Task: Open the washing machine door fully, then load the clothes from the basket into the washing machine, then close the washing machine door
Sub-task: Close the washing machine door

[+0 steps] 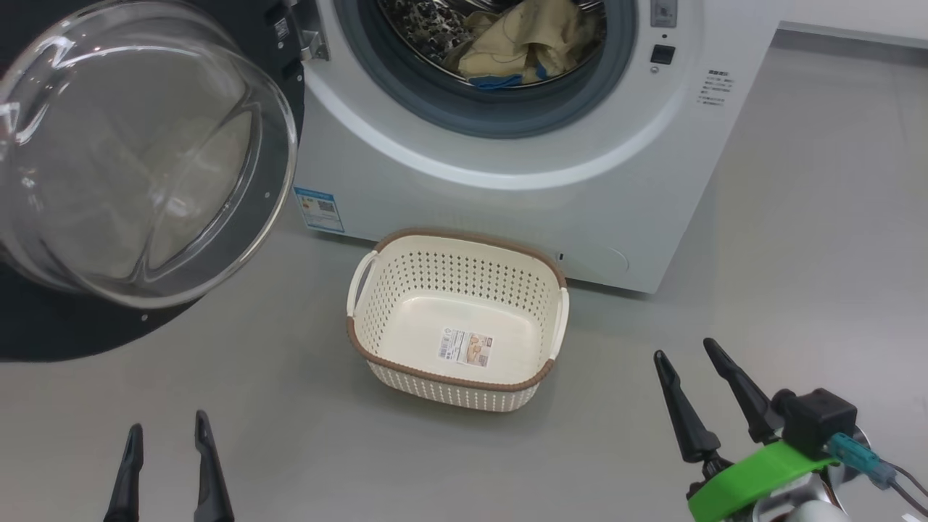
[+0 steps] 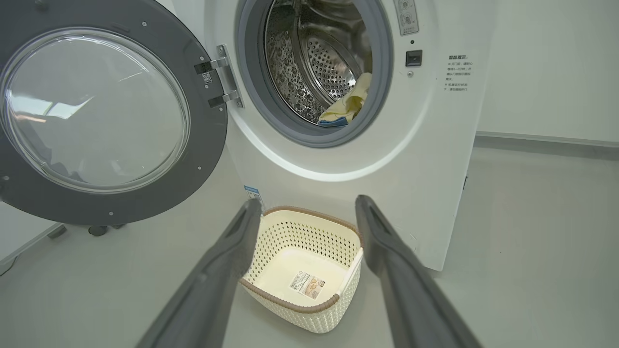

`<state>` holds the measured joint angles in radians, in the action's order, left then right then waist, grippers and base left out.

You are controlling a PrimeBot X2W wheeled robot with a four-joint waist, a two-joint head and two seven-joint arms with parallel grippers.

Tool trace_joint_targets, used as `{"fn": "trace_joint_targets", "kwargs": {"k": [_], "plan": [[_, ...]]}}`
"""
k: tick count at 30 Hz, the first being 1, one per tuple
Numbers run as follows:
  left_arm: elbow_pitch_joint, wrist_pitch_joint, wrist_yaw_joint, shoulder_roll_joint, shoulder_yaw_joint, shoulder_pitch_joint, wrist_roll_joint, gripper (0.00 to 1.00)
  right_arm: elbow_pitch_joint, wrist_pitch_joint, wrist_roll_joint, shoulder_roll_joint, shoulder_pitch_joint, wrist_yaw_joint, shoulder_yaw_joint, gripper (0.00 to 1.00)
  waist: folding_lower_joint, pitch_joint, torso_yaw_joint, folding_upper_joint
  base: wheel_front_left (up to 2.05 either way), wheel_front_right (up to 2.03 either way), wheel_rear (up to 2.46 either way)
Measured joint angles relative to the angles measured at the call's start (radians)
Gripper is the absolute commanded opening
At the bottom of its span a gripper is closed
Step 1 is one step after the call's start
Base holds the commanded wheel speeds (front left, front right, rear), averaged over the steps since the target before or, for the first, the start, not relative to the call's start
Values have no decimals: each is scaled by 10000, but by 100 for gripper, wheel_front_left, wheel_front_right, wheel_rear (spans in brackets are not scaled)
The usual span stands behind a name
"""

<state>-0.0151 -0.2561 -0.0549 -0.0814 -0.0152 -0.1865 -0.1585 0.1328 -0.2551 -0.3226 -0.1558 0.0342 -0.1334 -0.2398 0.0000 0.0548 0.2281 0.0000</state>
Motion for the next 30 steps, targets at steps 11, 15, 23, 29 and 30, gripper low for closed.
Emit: {"fn": "trace_joint_targets", "kwargs": {"k": [11,15,23,29,30], "plan": [[2,0,-65,117,113,3,-198,100,12,0,73,-65,-92,0,-140,100,0,153,956,0,0,0,0],[2,0,-75,161,138,6,-265,100,15,0,73,-150,-285,0,-238,100,0,263,1263,0,0,0,0],[12,0,-96,255,155,26,-470,100,48,0,73,-318,-618,0,-566,100,0,487,1677,0,0,0,0],[21,0,-176,297,153,58,-629,100,82,0,73,-380,-671,0,-648,100,0,648,1931,0,0,0,0],[23,0,-178,297,155,59,-631,100,88,0,73,-397,-675,0,-656,100,0,673,1959,0,0,0,0]]}}
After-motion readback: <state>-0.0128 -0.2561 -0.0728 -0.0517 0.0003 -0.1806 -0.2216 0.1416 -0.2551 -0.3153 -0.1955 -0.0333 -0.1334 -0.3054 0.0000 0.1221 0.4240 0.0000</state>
